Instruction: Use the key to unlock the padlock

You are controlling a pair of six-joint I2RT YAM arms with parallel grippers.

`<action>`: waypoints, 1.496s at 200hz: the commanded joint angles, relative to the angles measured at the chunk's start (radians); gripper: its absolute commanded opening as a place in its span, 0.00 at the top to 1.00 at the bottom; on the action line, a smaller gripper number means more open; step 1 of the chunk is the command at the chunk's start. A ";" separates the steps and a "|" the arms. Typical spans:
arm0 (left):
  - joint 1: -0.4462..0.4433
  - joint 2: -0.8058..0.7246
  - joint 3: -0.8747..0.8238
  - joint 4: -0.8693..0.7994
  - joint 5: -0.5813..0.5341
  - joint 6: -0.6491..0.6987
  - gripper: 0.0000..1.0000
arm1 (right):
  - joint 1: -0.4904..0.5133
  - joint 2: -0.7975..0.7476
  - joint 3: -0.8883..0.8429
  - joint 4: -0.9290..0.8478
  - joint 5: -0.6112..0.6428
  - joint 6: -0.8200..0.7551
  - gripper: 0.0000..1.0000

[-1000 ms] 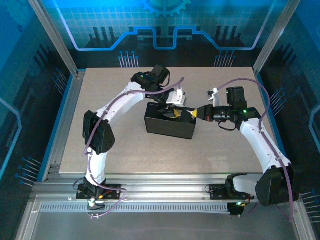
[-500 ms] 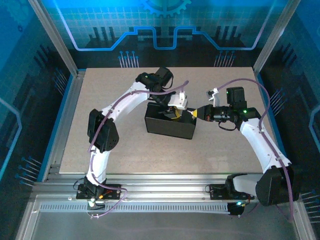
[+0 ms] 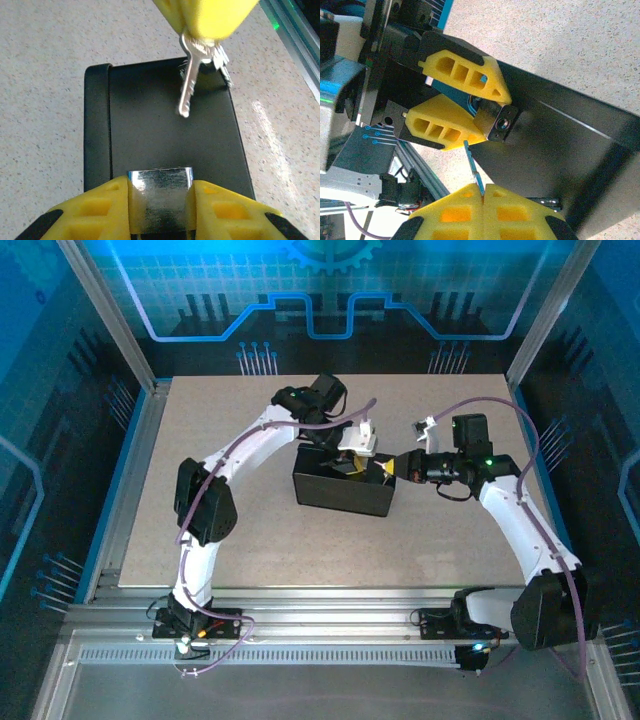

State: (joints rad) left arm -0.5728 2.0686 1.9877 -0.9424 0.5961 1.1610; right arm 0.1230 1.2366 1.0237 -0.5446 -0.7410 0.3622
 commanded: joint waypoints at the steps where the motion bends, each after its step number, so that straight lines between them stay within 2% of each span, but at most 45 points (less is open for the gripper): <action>1: 0.016 -0.085 -0.075 0.184 0.110 -0.077 1.00 | 0.002 0.019 -0.011 0.021 -0.022 0.007 1.00; 29: 0.031 -0.120 -0.104 0.206 0.179 -0.084 1.00 | 0.007 0.035 0.002 0.013 -0.017 -0.001 1.00; 112: 0.046 -0.167 -0.215 0.319 0.238 -0.103 1.00 | 0.003 0.101 0.066 -0.035 -0.054 -0.028 1.00; 166: 0.046 -0.217 -0.330 0.427 0.211 -0.055 1.00 | 0.016 0.124 0.118 -0.090 -0.061 -0.043 1.00; 234: 0.046 -0.235 -0.385 0.485 0.205 -0.043 1.00 | 0.045 0.155 0.149 -0.163 -0.040 -0.051 1.00; 299: 0.047 -0.263 -0.445 0.525 0.203 -0.009 1.00 | 0.046 0.170 0.144 -0.147 -0.035 -0.027 1.00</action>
State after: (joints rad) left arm -0.5274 1.8656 1.5688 -0.4671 0.7464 1.0988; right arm 0.1589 1.3888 1.1400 -0.6807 -0.7670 0.3317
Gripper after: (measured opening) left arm 0.288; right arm 0.047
